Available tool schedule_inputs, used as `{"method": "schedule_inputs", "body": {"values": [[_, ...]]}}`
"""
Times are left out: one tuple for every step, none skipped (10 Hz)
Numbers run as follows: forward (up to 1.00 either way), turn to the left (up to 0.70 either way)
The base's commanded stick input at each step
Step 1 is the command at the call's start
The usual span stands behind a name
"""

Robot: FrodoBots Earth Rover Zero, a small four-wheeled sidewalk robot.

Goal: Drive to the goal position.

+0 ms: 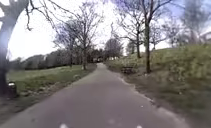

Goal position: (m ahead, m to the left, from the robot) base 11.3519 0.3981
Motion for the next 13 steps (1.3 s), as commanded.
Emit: {"method": "schedule_inputs", "body": {"values": [[0.85,0.01],[0.85,0.01],[0.85,0.01],[0.85,0.01],[0.85,0.01],[0.85,0.01],[0.85,0.01],[0.85,0.01],[0.85,0.0],[0.85,-0.04],[0.85,-0.17],[0.85,-0.24],[0.85,-0.24]]}}
